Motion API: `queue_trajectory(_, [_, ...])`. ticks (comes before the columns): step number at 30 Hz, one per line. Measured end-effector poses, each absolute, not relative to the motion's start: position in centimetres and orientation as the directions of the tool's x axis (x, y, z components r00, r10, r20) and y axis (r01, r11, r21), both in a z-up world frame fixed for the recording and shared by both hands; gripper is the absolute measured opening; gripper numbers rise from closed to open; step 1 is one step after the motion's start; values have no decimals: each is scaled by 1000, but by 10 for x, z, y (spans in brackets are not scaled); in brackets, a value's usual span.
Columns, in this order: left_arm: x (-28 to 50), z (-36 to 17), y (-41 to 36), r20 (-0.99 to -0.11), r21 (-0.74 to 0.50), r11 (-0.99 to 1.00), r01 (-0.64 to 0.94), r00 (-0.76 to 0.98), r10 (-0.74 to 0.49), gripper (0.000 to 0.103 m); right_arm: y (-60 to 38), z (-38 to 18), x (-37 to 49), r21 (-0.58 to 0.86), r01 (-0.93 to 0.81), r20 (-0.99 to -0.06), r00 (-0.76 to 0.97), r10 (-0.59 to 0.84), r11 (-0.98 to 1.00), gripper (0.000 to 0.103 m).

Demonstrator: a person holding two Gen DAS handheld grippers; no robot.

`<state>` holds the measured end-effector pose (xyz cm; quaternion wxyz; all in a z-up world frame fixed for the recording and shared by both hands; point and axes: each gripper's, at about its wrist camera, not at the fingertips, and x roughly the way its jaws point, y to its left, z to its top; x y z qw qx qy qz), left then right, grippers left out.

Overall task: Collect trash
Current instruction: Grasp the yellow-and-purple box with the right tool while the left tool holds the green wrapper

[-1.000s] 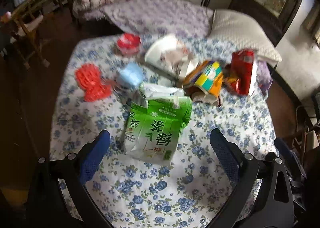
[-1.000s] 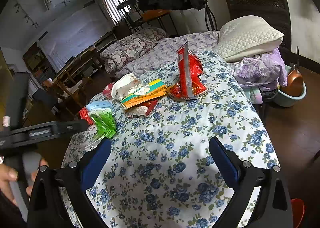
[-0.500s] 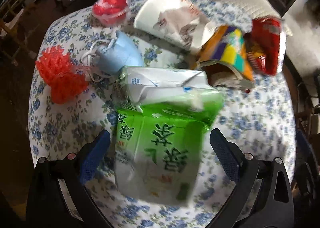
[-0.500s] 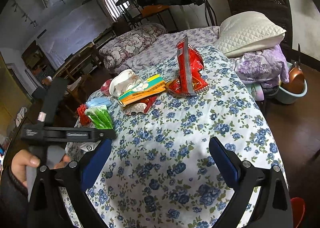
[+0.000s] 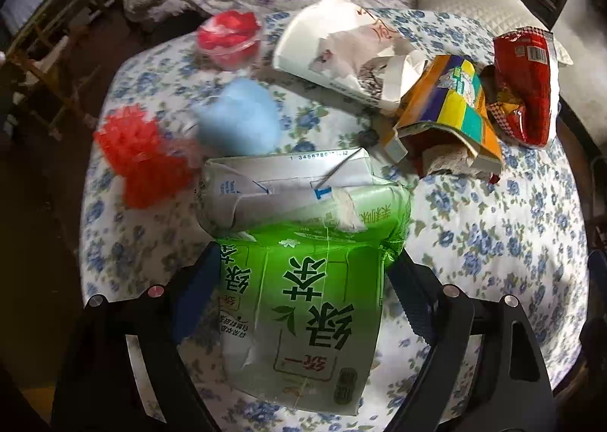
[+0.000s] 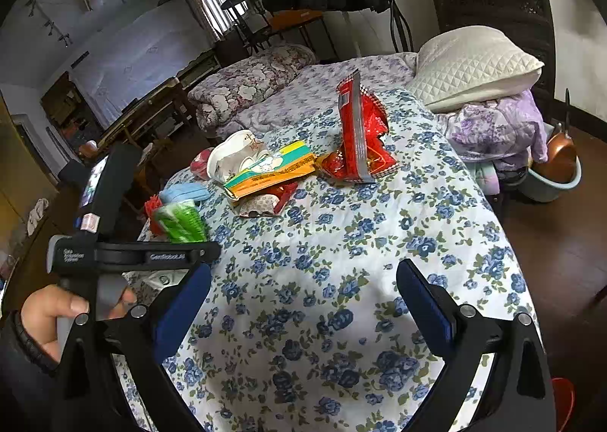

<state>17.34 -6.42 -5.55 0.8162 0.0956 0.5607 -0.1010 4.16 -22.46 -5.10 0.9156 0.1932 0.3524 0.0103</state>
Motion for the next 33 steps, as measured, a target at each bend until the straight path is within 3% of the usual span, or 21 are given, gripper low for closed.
queue_trajectory(8, [111, -11, -56, -880, -100, 955, 280, 423, -217, 83, -230, -58, 42, 344, 152, -668, 733, 127, 927, 96])
queue_trajectory(14, [84, 17, -43, -783, -347, 923, 166, 490, -382, 83, -230, -66, 42, 311, 171, -689, 718, 98, 935, 96])
queue_trajectory(18, [78, 22, -37, -773, -249, 954, 169, 559, -300, 83, -228, -72, 43, 304, 167, -691, 716, 96, 938, 96])
queue_trajectory(25, [95, 7, -5, -774, -274, 954, 122, 561, -294, 83, -211, -55, 53, 287, 151, -644, 762, 74, 946, 96])
queue_trajectory(33, [108, -5, 25, -791, -298, 952, 68, 541, -286, 83, -193, -39, 123, 214, 168, -707, 707, 34, 962, 96])
